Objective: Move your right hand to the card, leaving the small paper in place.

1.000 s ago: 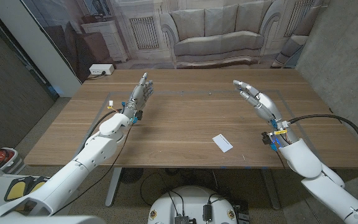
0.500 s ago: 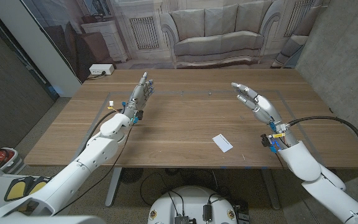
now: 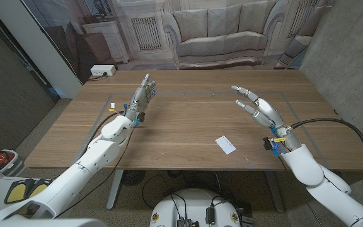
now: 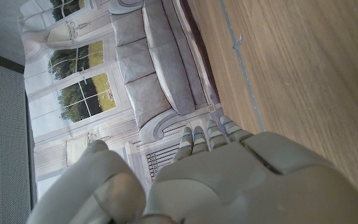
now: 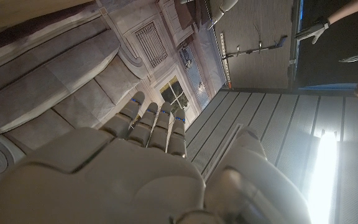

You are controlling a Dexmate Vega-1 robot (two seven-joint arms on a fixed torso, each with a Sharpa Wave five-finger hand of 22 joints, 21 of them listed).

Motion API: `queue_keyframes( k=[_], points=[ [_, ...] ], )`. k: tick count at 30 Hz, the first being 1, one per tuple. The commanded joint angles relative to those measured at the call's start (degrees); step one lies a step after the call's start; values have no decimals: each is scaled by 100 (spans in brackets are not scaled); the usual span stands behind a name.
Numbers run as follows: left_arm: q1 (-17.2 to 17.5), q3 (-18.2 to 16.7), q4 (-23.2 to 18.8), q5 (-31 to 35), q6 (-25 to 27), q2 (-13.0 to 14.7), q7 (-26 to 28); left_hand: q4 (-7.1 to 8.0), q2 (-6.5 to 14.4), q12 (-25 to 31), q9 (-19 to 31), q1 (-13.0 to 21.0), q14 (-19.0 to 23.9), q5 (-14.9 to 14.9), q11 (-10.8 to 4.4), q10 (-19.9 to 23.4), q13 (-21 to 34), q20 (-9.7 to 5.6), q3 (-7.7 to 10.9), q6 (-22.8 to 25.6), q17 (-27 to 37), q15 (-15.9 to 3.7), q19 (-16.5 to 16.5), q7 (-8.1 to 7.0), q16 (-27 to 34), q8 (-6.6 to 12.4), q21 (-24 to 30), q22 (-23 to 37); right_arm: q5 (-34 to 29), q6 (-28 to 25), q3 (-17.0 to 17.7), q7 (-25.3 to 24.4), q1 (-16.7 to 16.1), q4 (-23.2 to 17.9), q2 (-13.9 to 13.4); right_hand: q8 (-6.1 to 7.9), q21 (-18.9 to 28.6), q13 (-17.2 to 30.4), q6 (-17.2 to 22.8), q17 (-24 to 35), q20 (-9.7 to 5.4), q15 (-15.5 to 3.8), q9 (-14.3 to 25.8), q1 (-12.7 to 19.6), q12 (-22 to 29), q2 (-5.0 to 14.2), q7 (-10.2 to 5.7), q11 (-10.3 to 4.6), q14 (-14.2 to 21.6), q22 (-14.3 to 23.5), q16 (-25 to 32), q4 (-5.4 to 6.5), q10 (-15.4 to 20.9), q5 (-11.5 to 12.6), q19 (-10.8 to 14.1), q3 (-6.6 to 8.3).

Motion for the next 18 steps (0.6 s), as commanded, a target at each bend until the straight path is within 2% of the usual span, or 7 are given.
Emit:
queue_keyframes(
  k=[1, 7, 18],
  points=[
    [31, -22, -65, -15, 76, 75, -24, 3, 23, -35, 29, 43, -36, -8, -21, 29, 31, -183, -32, -9, 26, 21, 0, 2, 17, -13, -31, 19, -617, -245, -27, -234, -83, -210, -38, -29, -22, 9, 11, 17, -170, -87, 4, 25, -7, 12, -61, -23, 47, 27, 3, -40, 21, 26, 32, 19],
    [29, -35, -95, -21, 102, 94, -11, 2, 31, -42, 29, 48, -43, -10, -15, 23, 31, -176, -39, -6, 27, 28, -18, 4, 12, -16, -46, 20, -987, -435, -111, -378, -88, -304, -105, -42, -44, 9, -8, 18, -156, -70, 5, 23, -30, 8, -67, -13, 28, 28, -13, -44, -20, 33, 10, 16],
    [20, -35, -77, -26, 94, 93, -31, 2, 41, -49, 30, 55, -50, -14, -12, 21, 32, -169, -48, -22, 28, 27, -38, -14, 6, -29, -63, 21, -1262, -728, -280, -581, -92, -435, -301, -56, -66, 10, -31, 19, -155, -76, 5, 18, -42, 4, -71, -11, 4, 29, -29, -46, -29, 41, -4, 11]
  ],
)
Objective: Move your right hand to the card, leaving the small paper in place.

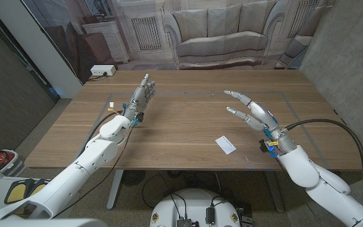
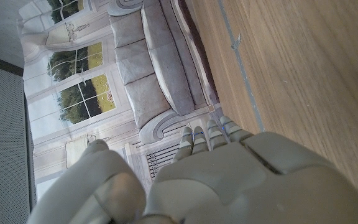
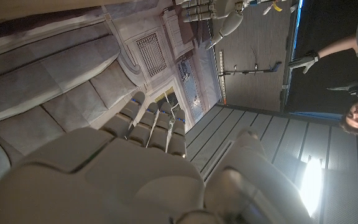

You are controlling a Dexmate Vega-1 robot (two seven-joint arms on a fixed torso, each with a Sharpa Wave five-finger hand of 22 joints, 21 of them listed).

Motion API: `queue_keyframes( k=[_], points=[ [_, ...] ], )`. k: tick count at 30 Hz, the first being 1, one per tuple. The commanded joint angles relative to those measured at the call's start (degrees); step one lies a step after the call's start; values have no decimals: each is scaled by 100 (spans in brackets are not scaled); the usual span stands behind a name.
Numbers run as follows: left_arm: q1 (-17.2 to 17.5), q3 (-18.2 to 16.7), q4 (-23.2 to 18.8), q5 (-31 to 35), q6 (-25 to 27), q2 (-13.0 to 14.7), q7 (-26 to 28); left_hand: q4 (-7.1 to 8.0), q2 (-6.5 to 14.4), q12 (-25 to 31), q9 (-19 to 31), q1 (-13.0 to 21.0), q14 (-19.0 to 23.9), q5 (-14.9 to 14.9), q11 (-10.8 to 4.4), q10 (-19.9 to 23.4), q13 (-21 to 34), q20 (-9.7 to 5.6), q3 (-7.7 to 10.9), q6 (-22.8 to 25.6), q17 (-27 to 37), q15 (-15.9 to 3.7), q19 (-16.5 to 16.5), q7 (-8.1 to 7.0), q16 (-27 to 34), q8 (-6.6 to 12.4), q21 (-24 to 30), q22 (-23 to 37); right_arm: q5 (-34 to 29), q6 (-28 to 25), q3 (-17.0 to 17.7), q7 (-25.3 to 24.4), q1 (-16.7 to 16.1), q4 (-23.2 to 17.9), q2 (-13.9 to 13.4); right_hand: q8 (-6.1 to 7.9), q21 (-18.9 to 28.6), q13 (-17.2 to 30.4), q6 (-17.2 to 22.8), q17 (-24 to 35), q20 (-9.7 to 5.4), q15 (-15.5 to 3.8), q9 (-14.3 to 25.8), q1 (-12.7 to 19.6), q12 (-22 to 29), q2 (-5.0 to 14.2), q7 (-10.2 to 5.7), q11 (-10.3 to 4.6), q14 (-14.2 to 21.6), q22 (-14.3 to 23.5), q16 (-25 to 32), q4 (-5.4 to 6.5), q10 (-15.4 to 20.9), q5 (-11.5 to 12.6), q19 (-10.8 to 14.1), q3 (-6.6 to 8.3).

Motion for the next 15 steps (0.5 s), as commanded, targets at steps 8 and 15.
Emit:
queue_keyframes(
  k=[8, 15],
  points=[
    [25, -27, -68, 19, -4, 32, 41, 17, 27, -25, 30, 38, -46, -17, -19, 8, 33, -166, -41, -22, 28, 0, -54, -13, -2, -10, -33, 21, -811, -683, -187, -479, -87, -331, -332, -13, -61, 10, -4, 13, -147, -69, 6, 19, -8, 7, -40, 0, 1, 29, -8, -51, -19, 48, -19, 11],
    [26, -14, -85, 19, 24, 28, 54, 17, 34, -26, 30, 43, -52, -19, -20, 15, 33, -164, -48, -25, 28, 8, -65, -14, -5, -15, -42, 21, -1146, -899, -283, -758, -83, -402, -496, -15, -73, 10, -5, 13, -141, -69, 6, 22, -14, 9, -57, 2, -5, 30, -13, -54, -21, 54, -22, 12]
  ],
)
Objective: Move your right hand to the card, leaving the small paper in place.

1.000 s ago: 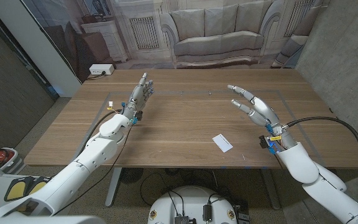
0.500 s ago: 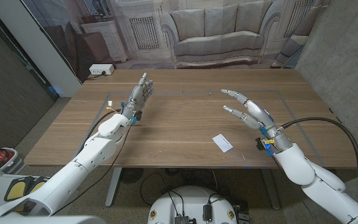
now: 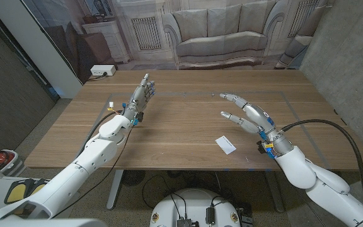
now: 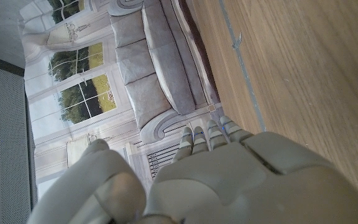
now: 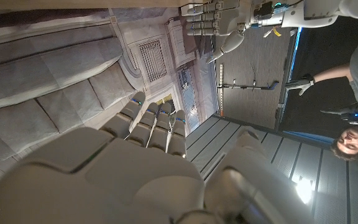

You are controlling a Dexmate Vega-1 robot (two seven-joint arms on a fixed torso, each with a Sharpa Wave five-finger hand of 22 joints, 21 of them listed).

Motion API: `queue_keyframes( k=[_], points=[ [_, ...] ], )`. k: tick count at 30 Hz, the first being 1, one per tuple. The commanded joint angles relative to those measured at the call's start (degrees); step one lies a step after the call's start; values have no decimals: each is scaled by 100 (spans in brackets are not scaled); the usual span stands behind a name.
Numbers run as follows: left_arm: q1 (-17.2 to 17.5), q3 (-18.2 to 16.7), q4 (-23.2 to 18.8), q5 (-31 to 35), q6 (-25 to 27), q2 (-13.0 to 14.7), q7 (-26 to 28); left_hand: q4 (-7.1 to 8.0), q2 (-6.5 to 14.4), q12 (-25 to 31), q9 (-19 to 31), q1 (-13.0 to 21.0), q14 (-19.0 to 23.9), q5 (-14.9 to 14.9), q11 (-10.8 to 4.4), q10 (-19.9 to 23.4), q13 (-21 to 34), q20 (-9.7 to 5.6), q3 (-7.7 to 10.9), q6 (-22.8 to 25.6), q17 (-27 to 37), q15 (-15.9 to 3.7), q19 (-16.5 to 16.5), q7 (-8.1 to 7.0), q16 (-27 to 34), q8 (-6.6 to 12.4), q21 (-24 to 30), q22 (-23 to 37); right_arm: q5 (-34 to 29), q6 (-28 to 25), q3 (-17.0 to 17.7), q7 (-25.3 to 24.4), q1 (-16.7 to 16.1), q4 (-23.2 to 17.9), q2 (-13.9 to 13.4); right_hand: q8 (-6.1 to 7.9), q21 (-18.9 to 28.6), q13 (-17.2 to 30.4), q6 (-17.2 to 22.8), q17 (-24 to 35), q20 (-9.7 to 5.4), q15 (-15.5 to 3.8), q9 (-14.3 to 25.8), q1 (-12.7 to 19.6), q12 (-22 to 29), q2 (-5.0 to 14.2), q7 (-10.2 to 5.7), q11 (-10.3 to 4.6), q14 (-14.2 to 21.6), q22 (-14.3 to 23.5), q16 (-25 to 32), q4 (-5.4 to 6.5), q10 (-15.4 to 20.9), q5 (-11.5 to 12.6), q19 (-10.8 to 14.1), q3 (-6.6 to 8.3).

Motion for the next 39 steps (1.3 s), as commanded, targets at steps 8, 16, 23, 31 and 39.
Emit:
queue_keyframes(
  k=[8, 16, 23, 31, 39],
  points=[
    [5, 14, -68, 41, 32, 3, 64, -2, 17, -7, 31, 23, -54, -23, -24, 15, 33, -154, -38, -9, 29, 13, -75, -2, -6, -16, -4, 7, -872, -805, -237, -573, -40, -337, -433, -11, -20, 10, 41, 7, -139, -71, 6, 24, -16, 14, -30, -14, 0, 31, -14, -56, -15, 59, -24, 14],
    [1, 32, -69, 43, 29, -14, 55, -2, 23, -10, 31, 28, -54, -26, -16, 16, 34, -146, -46, -13, 29, 6, -79, -5, -6, -20, -9, 7, -981, -1144, -455, -634, 80, -411, -615, -5, -30, 11, 63, 7, -140, -79, 7, 30, -13, 26, -27, -16, 6, 32, -15, -59, 3, 64, -26, 20],
    [1, 48, -60, 48, 9, -40, 53, -2, 27, -13, 31, 31, -55, -28, -23, 13, 34, -142, -53, -4, 29, 9, -85, -5, -6, -19, -15, 8, -1199, -1470, -584, -767, 46, -506, -793, 0, -42, 11, 84, 7, -136, -80, 7, 37, -14, 40, -42, -20, 7, 33, -17, -61, 15, 70, -28, 27],
    [8, 71, -39, 71, -58, -98, 70, -2, 33, -15, 32, 34, -54, -30, -27, 14, 34, -140, -62, -3, 29, 10, -83, -12, -6, -21, -17, 8, -1278, -1724, -702, -839, 13, -598, -1030, 0, -55, 12, 96, 8, -132, -84, 8, 40, -15, 55, -53, -22, 13, 35, -18, -62, 30, 73, -31, 33],
    [49, 69, -104, 83, -18, -81, 132, -3, 38, -16, 32, 37, -55, -32, -15, 18, 35, -138, -68, 4, 29, 4, -89, -16, -6, -20, -21, 9, -1315, -1846, -902, -910, 90, -572, -1179, 10, -64, 12, 131, 8, -127, -91, 8, 43, -16, 68, -63, -41, 22, 36, -17, -62, 40, 75, -30, 38]
  ],
)
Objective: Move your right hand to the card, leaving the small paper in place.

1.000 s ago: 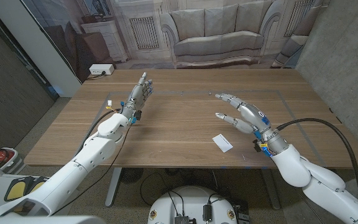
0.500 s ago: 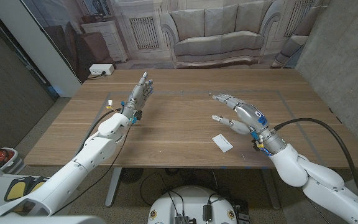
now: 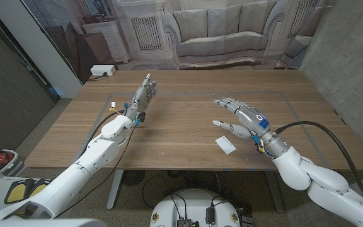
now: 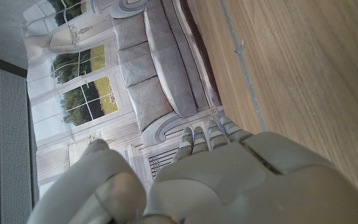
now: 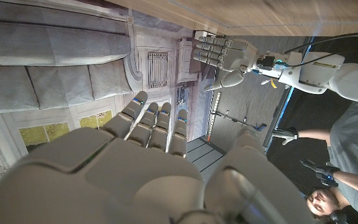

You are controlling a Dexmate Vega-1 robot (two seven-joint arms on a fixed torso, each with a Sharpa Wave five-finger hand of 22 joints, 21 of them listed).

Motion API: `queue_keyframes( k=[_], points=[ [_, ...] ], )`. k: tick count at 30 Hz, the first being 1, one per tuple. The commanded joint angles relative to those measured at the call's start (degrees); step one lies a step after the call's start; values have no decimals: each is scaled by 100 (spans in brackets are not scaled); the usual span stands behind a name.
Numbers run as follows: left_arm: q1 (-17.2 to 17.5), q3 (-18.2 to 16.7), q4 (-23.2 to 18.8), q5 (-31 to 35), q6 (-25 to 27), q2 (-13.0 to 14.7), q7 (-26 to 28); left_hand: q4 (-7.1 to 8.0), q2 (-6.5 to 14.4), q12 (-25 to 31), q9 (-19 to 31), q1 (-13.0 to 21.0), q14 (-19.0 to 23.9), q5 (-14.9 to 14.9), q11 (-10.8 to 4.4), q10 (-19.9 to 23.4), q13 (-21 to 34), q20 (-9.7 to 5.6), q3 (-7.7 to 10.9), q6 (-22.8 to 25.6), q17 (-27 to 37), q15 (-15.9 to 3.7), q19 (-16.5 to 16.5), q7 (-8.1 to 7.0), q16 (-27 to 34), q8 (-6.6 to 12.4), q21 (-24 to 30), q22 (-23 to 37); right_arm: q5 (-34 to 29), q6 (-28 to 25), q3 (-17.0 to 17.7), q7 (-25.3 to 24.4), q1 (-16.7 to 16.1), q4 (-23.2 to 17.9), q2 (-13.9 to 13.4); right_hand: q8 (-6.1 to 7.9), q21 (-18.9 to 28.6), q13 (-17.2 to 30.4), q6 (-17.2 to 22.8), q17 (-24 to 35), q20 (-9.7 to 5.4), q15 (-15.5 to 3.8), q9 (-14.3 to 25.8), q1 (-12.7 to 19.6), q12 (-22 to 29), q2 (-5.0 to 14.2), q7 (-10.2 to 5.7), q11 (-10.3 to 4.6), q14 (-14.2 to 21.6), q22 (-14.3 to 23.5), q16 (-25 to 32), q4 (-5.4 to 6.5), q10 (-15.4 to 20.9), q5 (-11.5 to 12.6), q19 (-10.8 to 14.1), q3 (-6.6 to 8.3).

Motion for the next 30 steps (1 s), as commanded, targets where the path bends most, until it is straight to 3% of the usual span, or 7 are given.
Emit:
queue_keyframes(
  k=[1, 18, 30],
  points=[
    [49, 15, -56, 27, -6, -17, 70, 8, 24, -17, 32, 24, -53, -32, -21, 18, 35, -106, -31, 4, 29, 6, -60, -17, -6, 2, -22, 10, -171, -398, -274, -164, 74, -32, -262, 9, -40, 12, 62, 10, -127, -93, 8, 5, -15, 32, 7, -23, 23, 6, -17, -39, 23, 31, -28, 15],
    [78, -13, -80, -4, 14, 17, 61, 8, 36, -20, 32, 29, -55, -38, -33, 21, 35, -75, -46, 2, 29, 10, -79, -27, -7, -2, -32, 11, -260, -689, -785, -60, 424, -25, -393, 12, -64, 12, 92, 10, -113, -95, 9, 16, -12, 71, -7, -44, 32, 9, -19, -39, 58, 35, -46, 34],
    [-38, 37, 130, -31, -31, -63, -74, 9, 44, -23, 33, 32, -60, -42, -24, 19, 35, -55, -58, 6, 30, 11, -86, -38, -8, -4, -36, 12, -270, -964, -1068, 206, 646, -25, -456, 14, -81, 12, 117, 10, -93, -94, 9, 24, -16, 95, -18, -46, 36, 10, -21, -42, 70, 34, -57, 46]
  ],
)
